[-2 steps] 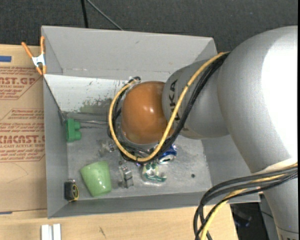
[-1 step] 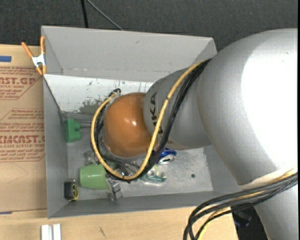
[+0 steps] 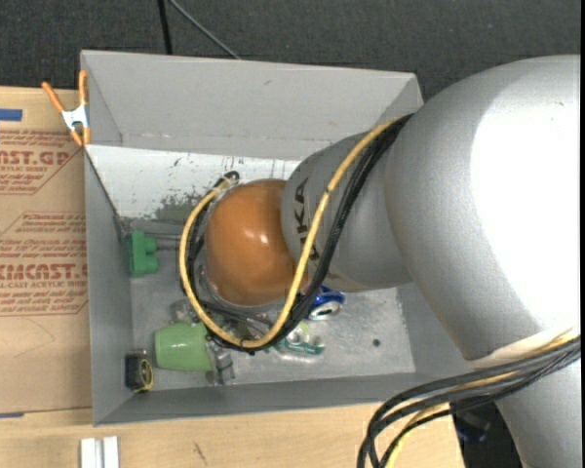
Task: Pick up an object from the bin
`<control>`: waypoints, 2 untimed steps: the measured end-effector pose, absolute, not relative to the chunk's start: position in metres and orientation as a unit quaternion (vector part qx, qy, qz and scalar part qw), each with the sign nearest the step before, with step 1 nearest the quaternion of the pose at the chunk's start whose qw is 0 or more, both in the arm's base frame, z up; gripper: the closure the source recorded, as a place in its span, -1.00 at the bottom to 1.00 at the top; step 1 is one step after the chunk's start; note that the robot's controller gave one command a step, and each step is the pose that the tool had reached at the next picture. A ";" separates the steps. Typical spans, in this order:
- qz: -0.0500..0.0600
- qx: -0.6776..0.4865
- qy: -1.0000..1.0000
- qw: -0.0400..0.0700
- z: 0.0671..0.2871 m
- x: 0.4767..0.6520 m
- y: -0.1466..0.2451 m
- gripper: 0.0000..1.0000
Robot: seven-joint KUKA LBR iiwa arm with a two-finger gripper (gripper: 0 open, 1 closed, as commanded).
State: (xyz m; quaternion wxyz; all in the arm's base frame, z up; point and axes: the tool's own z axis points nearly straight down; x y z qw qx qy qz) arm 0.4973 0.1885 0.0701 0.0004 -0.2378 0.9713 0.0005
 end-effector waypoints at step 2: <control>0.001 -0.238 0.971 0.000 0.070 0.497 0.188 -1.00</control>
Offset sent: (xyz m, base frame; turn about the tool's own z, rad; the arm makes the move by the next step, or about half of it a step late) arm 0.0000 0.0000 0.0000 0.0000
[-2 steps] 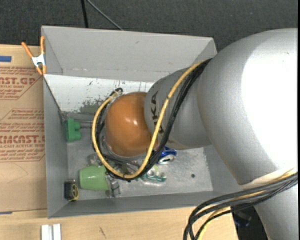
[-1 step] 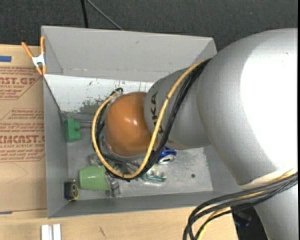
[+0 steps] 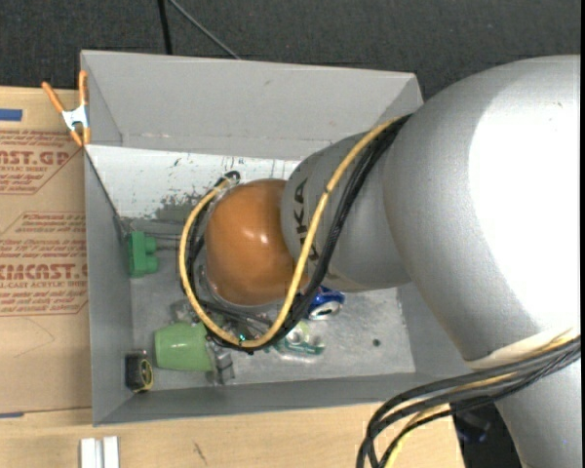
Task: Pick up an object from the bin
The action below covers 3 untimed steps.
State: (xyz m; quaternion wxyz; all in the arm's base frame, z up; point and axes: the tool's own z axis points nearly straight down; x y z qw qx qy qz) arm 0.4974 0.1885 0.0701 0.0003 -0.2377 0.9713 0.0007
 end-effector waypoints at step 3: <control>0.001 -0.238 0.971 0.005 0.222 0.498 0.192 1.00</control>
Offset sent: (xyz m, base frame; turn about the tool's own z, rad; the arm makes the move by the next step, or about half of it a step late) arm 0.0000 0.0000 0.0000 0.0000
